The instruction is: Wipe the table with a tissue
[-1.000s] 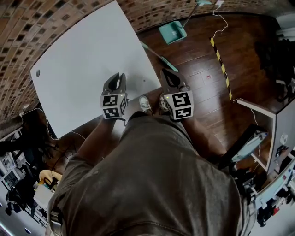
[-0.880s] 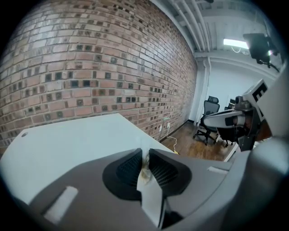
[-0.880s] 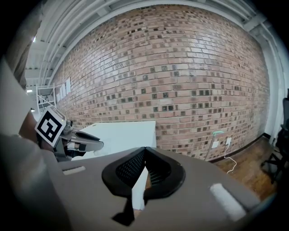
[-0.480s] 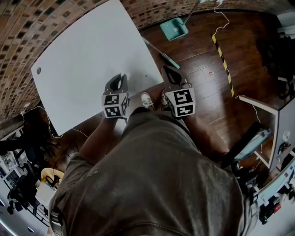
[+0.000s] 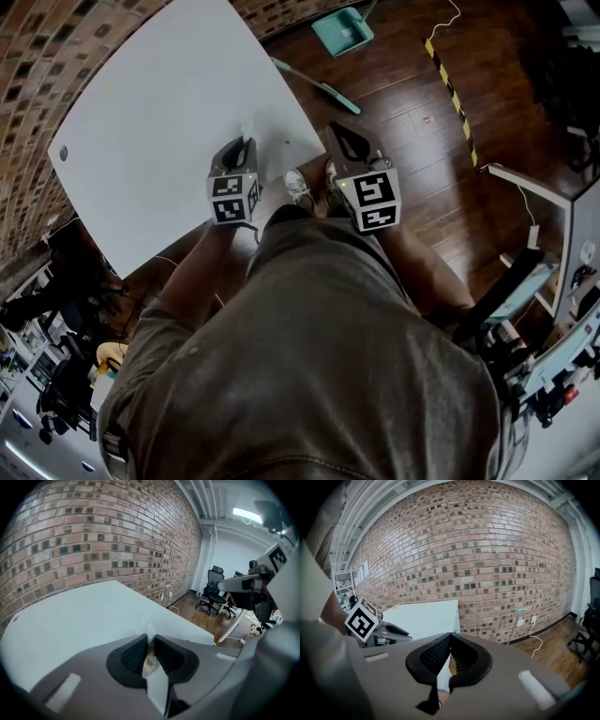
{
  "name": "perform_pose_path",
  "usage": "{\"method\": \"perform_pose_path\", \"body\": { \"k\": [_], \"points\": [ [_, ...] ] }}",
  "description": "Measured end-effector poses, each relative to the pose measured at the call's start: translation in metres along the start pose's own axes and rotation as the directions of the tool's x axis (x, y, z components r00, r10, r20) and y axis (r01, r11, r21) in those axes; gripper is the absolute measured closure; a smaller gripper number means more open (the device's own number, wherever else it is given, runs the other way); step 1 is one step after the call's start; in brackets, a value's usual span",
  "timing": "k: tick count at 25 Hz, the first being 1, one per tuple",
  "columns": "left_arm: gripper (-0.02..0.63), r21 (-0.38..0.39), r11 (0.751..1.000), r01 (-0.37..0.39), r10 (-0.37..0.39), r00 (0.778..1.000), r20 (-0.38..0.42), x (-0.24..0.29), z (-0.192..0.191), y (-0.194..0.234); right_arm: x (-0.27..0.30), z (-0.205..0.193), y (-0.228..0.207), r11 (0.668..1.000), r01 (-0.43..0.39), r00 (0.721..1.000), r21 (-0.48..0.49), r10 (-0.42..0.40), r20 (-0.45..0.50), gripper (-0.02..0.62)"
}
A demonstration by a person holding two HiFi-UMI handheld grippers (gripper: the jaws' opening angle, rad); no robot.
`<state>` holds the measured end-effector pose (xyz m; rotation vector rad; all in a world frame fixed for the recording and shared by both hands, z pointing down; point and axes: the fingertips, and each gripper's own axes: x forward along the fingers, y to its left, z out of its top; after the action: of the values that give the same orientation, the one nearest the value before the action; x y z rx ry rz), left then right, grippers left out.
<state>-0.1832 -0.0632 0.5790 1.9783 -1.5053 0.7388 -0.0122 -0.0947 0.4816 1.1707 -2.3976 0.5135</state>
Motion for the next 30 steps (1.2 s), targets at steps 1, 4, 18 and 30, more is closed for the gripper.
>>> {"method": "perform_pose_path", "body": {
  "k": [1, 4, 18, 30],
  "points": [
    [0.558, 0.005, 1.000, -0.001, 0.001, 1.000, -0.011, 0.004, -0.002, 0.000, 0.000, -0.001, -0.002, 1.000, 0.003, 1.000, 0.004, -0.003, -0.001, 0.581],
    [0.558, 0.032, 0.999, -0.008, 0.009, 1.000, -0.025, 0.008, -0.001, 0.001, 0.000, -0.004, -0.006, 1.000, 0.008, 1.000, 0.017, -0.008, -0.004, 0.580],
    [0.558, 0.081, 0.996, 0.020, -0.016, 0.999, -0.042, 0.019, 0.008, -0.015, -0.008, -0.006, -0.022, 0.998, 0.040, 0.999, 0.050, -0.041, 0.005, 0.580],
    [0.558, 0.136, 0.988, 0.078, -0.071, 0.996, -0.057, 0.037, 0.016, -0.046, -0.024, -0.011, -0.046, 0.992, 0.089, 0.996, 0.084, -0.091, 0.017, 0.580]
  ]
}}
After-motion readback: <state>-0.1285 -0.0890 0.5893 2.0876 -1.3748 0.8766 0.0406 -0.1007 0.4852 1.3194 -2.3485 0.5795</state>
